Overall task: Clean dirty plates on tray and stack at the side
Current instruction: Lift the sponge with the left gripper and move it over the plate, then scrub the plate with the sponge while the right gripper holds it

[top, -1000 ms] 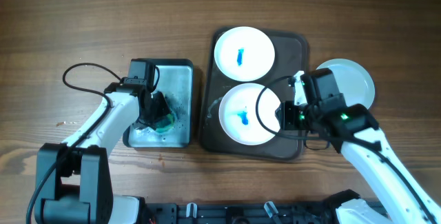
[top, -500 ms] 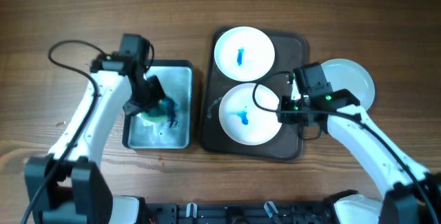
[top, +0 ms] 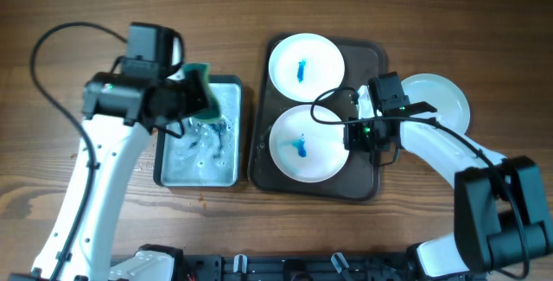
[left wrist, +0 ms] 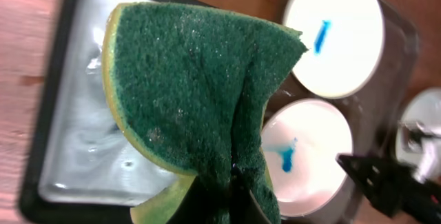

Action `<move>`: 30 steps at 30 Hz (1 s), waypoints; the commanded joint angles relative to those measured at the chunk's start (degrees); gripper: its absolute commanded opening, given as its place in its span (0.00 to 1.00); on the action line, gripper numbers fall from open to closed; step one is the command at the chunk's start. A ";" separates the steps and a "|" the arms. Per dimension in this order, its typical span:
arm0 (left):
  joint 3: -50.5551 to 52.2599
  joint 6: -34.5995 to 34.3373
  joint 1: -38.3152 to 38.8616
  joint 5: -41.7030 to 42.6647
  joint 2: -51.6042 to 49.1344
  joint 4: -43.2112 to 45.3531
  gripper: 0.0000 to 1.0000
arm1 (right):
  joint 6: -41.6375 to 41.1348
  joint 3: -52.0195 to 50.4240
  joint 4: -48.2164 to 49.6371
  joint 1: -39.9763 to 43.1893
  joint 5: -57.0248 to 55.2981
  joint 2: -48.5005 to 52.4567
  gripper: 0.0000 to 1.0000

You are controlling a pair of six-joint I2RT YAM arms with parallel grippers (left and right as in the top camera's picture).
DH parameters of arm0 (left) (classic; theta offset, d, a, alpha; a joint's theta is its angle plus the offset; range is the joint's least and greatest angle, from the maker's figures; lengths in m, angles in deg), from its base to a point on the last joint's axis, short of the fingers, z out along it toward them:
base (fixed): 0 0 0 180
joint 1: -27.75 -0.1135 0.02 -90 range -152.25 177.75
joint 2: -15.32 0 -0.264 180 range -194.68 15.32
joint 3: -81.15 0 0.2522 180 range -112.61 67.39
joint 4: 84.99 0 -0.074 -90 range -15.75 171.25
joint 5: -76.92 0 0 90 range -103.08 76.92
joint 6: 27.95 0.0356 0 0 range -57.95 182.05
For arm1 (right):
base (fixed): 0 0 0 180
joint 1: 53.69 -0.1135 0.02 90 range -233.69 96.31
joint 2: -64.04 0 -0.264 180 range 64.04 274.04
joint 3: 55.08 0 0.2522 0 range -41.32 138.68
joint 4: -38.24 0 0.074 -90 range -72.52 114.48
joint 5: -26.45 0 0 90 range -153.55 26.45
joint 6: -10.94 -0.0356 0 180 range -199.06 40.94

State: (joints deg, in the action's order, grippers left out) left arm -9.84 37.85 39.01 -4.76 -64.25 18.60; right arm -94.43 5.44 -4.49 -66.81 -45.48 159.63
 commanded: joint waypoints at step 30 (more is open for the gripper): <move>-0.39 -8.52 31.04 23.10 -41.09 29.94 0.04 | -10.16 0.37 -3.21 -0.20 -6.45 1.92 0.04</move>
State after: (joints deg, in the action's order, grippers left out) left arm -10.15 28.69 67.21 9.51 -102.28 48.83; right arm -103.29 6.36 -7.42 -67.03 -47.28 159.79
